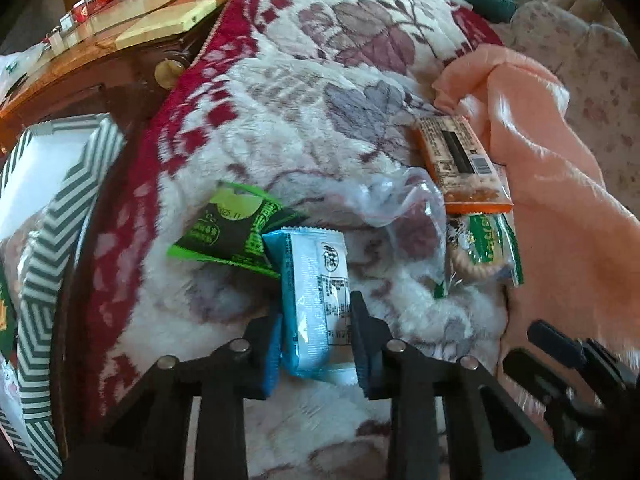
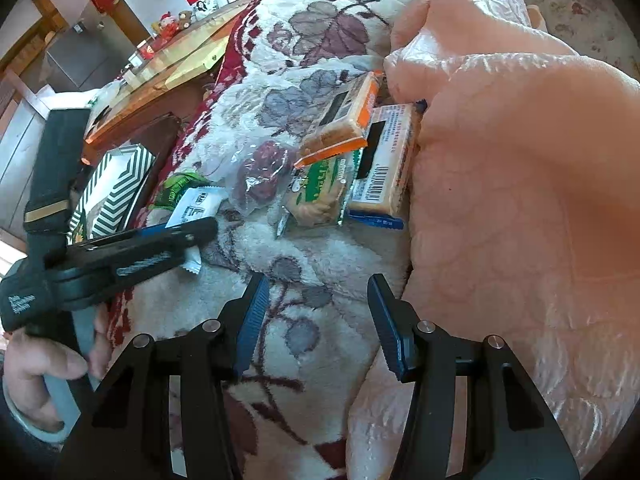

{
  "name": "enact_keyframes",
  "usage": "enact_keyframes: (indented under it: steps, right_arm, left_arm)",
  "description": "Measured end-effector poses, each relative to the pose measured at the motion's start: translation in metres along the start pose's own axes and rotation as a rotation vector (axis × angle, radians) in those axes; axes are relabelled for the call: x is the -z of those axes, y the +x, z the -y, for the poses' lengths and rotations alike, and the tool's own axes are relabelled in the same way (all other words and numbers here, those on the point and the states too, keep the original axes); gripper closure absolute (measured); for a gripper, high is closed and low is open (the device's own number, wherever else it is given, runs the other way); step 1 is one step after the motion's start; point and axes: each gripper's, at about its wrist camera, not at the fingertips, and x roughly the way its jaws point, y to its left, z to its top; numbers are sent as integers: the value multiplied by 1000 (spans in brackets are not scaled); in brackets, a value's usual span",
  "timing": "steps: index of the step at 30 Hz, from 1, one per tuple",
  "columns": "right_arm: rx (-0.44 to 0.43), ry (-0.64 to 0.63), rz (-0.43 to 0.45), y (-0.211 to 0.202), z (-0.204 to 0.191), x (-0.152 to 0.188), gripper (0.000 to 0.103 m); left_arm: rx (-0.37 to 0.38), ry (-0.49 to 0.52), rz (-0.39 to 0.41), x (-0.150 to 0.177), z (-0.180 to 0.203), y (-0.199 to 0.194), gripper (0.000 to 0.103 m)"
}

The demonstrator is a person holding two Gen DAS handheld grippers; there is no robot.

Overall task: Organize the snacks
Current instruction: 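Grasp the light blue packet with the left gripper while the right grasps the green apple packet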

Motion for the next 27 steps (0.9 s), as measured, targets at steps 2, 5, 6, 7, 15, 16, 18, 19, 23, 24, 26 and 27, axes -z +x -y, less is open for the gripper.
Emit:
enact_keyframes:
  steps: [2,5,6,7,15,16,18,19,23,24,26,27]
  right_arm:
    - [-21,-17,3,0,-5,0,52]
    - [-76,-53,14,-1,-18,0,52]
    - [-107,-64,18,0,-24,0,52]
    - [-124,-69,20,1,-28,-1,52]
    - [-188,-178,21,28,-89,-23,42]
    - [-190,-199,18,34,-98,-28,41]
    - [-196,-240,-4,48,-114,-40,41]
    - [-187,-258,-17,55,-122,-46,41]
    - [-170,-262,-61,78,-141,-62,41]
    - [-170,-264,-71,82,-144,-64,41]
    - [-148,-300,-100,94,-154,-70,41]
    - [-124,-327,-115,100,-159,-73,41]
  left_arm:
    - [-1,7,27,7,-7,-9,72]
    - [1,1,50,17,-22,-21,73]
    - [5,-4,59,21,-28,-26,73]
    - [-1,-7,65,25,-33,-30,73]
    - [-46,-42,95,56,-74,-51,73]
    - [-49,-48,94,59,-78,-52,73]
    - [-59,-68,93,64,-87,-53,73]
    - [-65,-73,95,65,-91,-54,73]
    - [-80,-79,109,67,-100,-56,73]
    - [-81,-79,110,67,-101,-55,73]
    - [-85,-75,112,66,-102,-54,73]
    - [-86,-74,113,66,-102,-54,73]
